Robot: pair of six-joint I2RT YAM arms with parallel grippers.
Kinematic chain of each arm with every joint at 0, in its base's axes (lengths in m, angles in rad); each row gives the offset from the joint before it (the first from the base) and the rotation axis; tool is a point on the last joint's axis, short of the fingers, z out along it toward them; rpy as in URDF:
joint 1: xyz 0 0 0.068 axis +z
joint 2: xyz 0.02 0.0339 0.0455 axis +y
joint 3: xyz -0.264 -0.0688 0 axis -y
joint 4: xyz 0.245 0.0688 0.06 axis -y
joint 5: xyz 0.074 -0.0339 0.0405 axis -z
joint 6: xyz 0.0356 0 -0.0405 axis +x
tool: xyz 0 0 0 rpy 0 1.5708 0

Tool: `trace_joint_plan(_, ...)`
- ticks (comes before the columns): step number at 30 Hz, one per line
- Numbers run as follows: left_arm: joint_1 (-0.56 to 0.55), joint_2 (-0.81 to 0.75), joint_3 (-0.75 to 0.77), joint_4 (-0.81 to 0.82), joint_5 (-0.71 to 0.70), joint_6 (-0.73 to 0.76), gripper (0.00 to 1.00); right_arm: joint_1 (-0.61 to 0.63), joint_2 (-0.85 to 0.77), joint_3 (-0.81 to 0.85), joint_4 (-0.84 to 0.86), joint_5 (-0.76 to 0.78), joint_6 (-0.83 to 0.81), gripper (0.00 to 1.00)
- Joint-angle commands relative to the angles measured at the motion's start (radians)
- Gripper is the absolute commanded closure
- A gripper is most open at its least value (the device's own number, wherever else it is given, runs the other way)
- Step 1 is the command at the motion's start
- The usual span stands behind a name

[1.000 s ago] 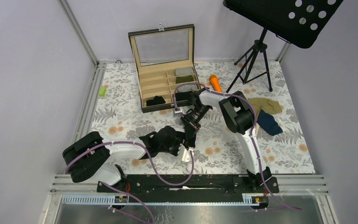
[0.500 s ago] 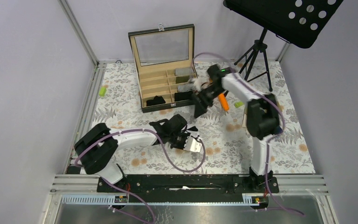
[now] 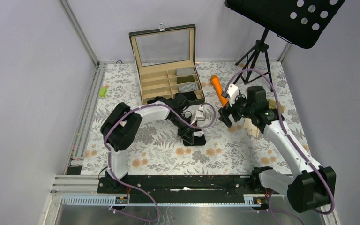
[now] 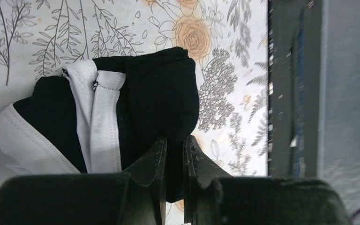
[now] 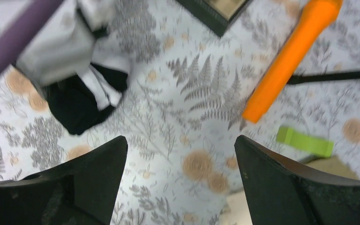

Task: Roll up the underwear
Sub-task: Roll the underwear to the corner of the board.

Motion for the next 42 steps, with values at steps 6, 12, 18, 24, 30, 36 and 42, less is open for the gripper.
trace_joint_plan(6, 0.071, 0.146, 0.067, 0.075, 0.268, -0.404, 1.0, 0.04, -0.148, -0.165, -0.184, -0.085, -0.316, 0.24)
trace_joint_plan(12, 0.09, 0.183, 0.083, 0.084, 0.282, -0.421, 1.0, 0.312, -0.1, -0.235, -0.036, -0.012, -0.445, 0.19)
trace_joint_plan(18, 0.107, 0.186, 0.073, 0.084, 0.276, -0.408, 1.0, 0.462, 0.115, -0.142, 0.092, -0.014, -0.455, 0.2)
trace_joint_plan(24, 0.114, 0.195, 0.092, 0.058, 0.273, -0.382, 1.0, 0.527, 0.238, -0.138, 0.134, -0.007, -0.534, 0.22)
trace_joint_plan(30, 0.113, 0.193, 0.095, 0.055, 0.27, -0.376, 1.0, 0.534, 0.325, -0.137, 0.149, 0.005, -0.572, 0.29)
trace_joint_plan(36, 0.115, 0.193, 0.093, 0.044, 0.259, -0.36, 1.0, 0.533, 0.358, -0.132, 0.126, -0.008, -0.576, 0.46)
trace_joint_plan(42, 0.13, 0.165, 0.095, 0.031, 0.219, -0.363, 0.78, 0.535, 0.385, -0.122, 0.087, -0.033, -0.576, 0.87)
